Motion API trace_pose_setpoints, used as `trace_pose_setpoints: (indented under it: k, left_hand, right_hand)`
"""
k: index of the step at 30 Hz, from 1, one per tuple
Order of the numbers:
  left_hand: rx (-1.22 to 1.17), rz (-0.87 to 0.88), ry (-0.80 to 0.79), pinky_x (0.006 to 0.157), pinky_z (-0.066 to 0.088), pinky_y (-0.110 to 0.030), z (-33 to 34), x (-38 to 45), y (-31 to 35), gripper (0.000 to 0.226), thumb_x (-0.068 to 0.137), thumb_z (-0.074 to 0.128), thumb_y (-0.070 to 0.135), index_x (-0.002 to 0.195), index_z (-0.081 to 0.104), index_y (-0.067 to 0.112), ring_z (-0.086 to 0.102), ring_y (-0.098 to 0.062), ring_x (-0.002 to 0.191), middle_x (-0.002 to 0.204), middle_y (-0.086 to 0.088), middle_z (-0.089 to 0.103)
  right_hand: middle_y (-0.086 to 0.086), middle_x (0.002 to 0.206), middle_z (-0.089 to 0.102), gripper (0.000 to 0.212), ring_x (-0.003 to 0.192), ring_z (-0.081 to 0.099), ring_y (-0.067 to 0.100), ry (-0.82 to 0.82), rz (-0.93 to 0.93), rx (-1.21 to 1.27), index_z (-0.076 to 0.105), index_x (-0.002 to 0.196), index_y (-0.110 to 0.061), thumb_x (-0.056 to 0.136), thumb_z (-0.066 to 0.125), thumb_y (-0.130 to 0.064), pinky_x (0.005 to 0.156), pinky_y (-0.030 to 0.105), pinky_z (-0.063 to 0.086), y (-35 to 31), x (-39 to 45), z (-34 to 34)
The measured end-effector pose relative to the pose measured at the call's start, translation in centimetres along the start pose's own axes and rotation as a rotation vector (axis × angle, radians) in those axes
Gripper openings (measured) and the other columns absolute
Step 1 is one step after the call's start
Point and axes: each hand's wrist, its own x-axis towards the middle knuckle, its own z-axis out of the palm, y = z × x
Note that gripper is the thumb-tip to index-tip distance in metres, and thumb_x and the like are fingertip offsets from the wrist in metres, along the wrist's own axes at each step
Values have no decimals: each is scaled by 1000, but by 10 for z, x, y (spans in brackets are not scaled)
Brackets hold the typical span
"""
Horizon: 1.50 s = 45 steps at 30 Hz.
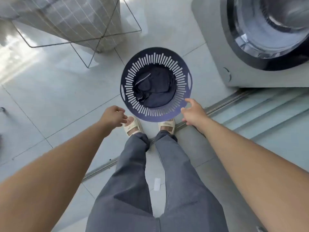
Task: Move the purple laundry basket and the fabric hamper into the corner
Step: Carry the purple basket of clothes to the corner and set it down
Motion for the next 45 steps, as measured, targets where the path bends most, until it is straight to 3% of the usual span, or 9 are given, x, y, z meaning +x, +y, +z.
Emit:
trace_pose_setpoints:
  k: [4, 9, 14, 17, 21, 27, 32, 40, 45]
  left_hand:
    - [-36, -76, 93, 80, 55, -36, 15, 50, -15, 39, 92, 41, 5, 130, 49, 3, 68, -24, 88, 98, -12, 70]
    - [7, -28, 170, 101, 49, -42, 32, 94, -15, 62, 89, 53, 17, 147, 32, 13, 59, -29, 118, 124, -9, 59]
    - [-54, 39, 195, 61, 38, -13, 40, 131, -1, 50, 86, 59, 5, 134, 42, 10, 57, -13, 96, 105, 5, 54]
    - [-175, 43, 232, 73, 48, -19, 33, 146, 9, 48, 87, 57, 3, 132, 43, 14, 55, -14, 99, 101, 7, 53]
    - [-310, -12, 150, 76, 51, -27, 23, 152, 17, 32, 87, 56, 3, 114, 50, 20, 61, -14, 89, 100, 1, 62]
    - [-252, -117, 68, 73, 44, -27, 9, 127, -4, 13, 88, 49, 9, 84, 53, 20, 55, -14, 68, 77, 0, 56]
    - [-258, -181, 114, 80, 48, -32, 1, 79, -30, 9, 86, 53, 13, 93, 58, 14, 59, -14, 66, 72, -1, 60]
    - [-417, -210, 282, 45, 40, -21, -4, 3, -70, 22, 88, 62, 27, 72, 55, 13, 47, -14, 49, 54, 0, 54]
    - [-525, -273, 309, 29, 27, -9, -8, -40, -100, 24, 86, 61, 22, 65, 52, 13, 40, -11, 29, 27, 11, 45]
  right_hand:
    - [1, 109, 56, 62, 96, 54, 21, 38, 21, 11, 30, 148, -31, 90, 51, -29, 91, 37, 47, 16, 28, 9]
    - [0, 158, 30, 79, 141, 34, 23, 87, 81, 14, 13, 155, -20, 92, 56, -39, 110, 36, 31, 18, 74, 9]
    - [-4, 161, 24, 89, 142, 33, 21, 105, 50, 49, 10, 156, -22, 86, 61, -44, 111, 35, 29, 1, 113, -1]
    - [-4, 147, 47, 81, 129, 51, 18, 85, 38, 201, 30, 149, -20, 79, 66, -38, 107, 38, 41, -11, 126, -8]
    - [-16, 102, 68, 46, 86, 67, 2, 50, 38, 375, 55, 126, -26, 81, 66, -23, 66, 26, 51, -18, 131, -13]
    - [0, 105, 61, 10, 111, 62, 21, -129, 196, 389, 56, 90, -19, 87, 62, -27, 94, 44, 47, -4, 102, -22]
    - [4, 106, 59, 19, 113, 60, 26, -136, 256, 325, 57, 103, -13, 88, 64, -24, 96, 48, 49, 13, 48, -10]
    - [7, 98, 72, 26, 98, 70, 27, -161, 235, 13, 58, 114, -9, 93, 56, -25, 84, 42, 57, 37, -28, 1]
    - [2, 66, 75, 35, 68, 68, 18, -104, 68, -190, 65, 100, -5, 92, 58, -38, 71, 30, 55, 34, -57, -2]
